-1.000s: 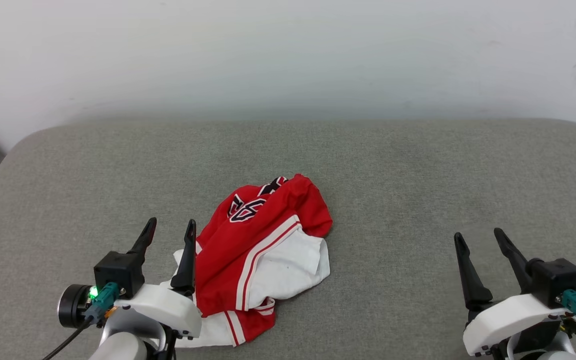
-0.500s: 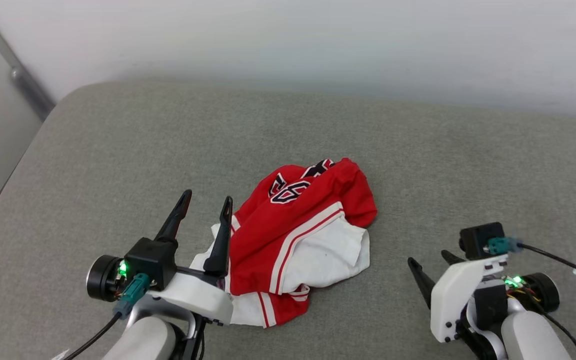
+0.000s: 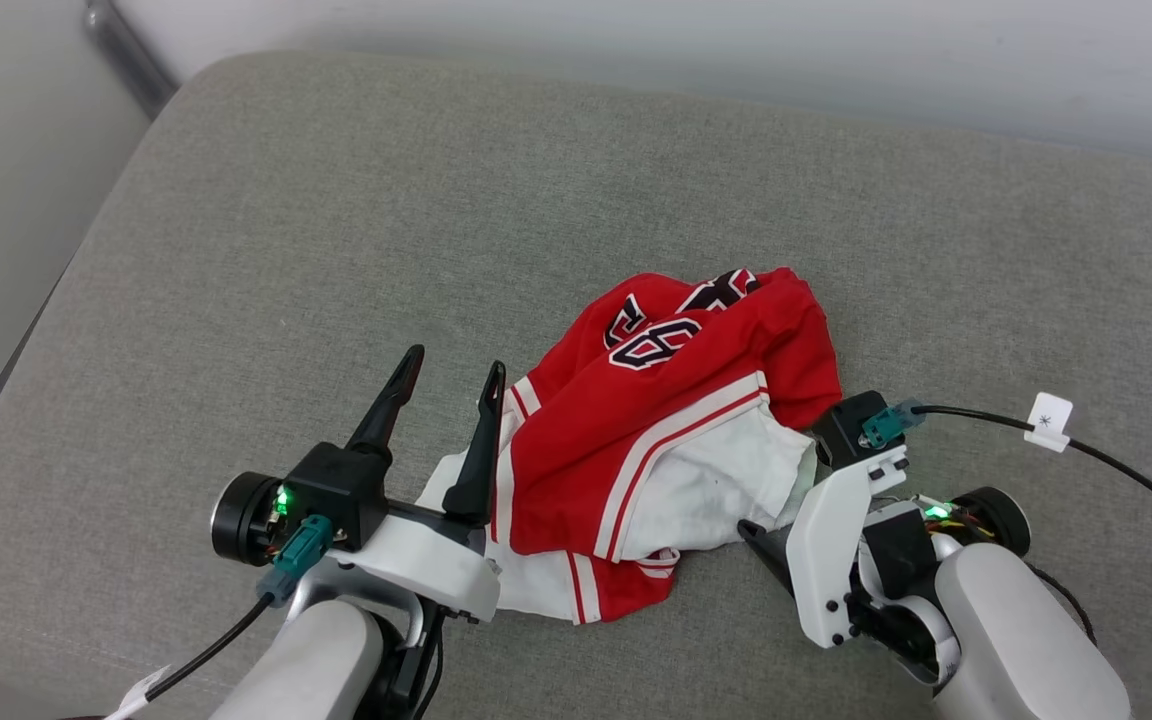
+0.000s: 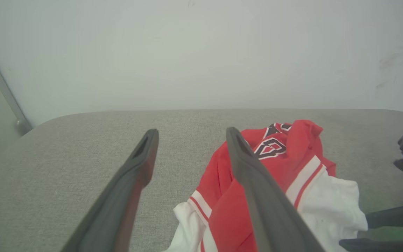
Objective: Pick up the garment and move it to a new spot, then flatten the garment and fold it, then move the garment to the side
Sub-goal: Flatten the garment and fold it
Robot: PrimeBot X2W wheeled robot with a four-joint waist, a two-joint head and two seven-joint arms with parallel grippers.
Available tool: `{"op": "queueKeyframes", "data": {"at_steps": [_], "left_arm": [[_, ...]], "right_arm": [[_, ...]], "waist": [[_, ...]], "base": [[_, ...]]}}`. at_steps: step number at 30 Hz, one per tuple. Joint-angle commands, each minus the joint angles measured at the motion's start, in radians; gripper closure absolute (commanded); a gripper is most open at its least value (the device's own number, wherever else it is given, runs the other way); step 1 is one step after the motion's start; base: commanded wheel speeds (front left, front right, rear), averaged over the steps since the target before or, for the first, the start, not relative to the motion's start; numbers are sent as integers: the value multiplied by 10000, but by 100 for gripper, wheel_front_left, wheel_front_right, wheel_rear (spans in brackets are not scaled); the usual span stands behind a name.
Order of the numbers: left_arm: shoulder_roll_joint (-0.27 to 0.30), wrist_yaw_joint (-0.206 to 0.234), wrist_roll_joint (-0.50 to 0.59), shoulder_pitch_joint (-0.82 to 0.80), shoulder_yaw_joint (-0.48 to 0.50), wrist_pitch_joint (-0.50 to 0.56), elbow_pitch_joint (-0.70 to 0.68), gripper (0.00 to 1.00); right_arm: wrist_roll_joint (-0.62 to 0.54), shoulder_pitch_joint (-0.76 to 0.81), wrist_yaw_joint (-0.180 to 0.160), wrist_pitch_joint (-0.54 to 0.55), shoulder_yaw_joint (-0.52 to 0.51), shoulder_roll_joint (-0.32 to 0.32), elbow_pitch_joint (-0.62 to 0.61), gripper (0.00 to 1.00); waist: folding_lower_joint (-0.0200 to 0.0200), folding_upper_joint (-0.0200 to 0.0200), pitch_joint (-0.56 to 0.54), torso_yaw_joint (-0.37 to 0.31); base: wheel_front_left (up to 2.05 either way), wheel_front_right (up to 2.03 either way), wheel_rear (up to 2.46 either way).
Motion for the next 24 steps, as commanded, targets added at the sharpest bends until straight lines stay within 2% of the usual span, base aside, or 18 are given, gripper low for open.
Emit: {"op": "queueKeyframes", "data": {"at_steps": [1, 2, 3, 4, 5, 6, 11, 17, 24], "left_arm": [[-54, -63, 27, -148, 44, -65, 38, 0], [-96, -93, 20, -153, 38, -66, 90, 0], [-131, -133, 40, -168, 50, -68, 117, 0], [-163, -164, 69, -195, 75, -69, 140, 0], [-199, -199, 85, -194, 92, -70, 171, 0], [-217, -236, 93, -167, 109, -63, 216, 0], [-270, -297, 182, 69, 231, -62, 355, 0], [-102, -232, 114, 457, 374, -52, 530, 0], [143, -87, -1, 897, 463, 22, 493, 0]], "right_arm": [[212, 93, -5, 165, 247, -10, 488, 0], [335, 79, -5, 220, 357, 5, 691, 0], [392, 56, -5, 221, 484, -4, 841, 14], [501, 18, -4, 190, 595, 2, 971, 56], [682, 3, -2, 170, 701, 36, 1066, 82], [781, -28, 9, 140, 790, 35, 1132, 100], [1074, -559, 6, -515, 1039, -322, 835, 100], [1126, -762, -7, -1173, 615, -729, -224, 100], [585, 110, -7, -588, -1334, -1275, -1862, 100]], "waist": [[0, 0, 86, 60], [0, 0, 102, 70], [0, 0, 108, 80], [0, 0, 112, 83], [0, 0, 105, 74], [0, 0, 71, 52], [0, 0, -228, -171], [0, 0, -772, -719], [0, 0, -1211, -1484]], "base": [[0, 0, 0], [0, 0, 0], [0, 0, 0], [0, 0, 0], [0, 0, 0], [0, 0, 0], [0, 0, 0], [0, 0, 0], [0, 0, 0]]}}
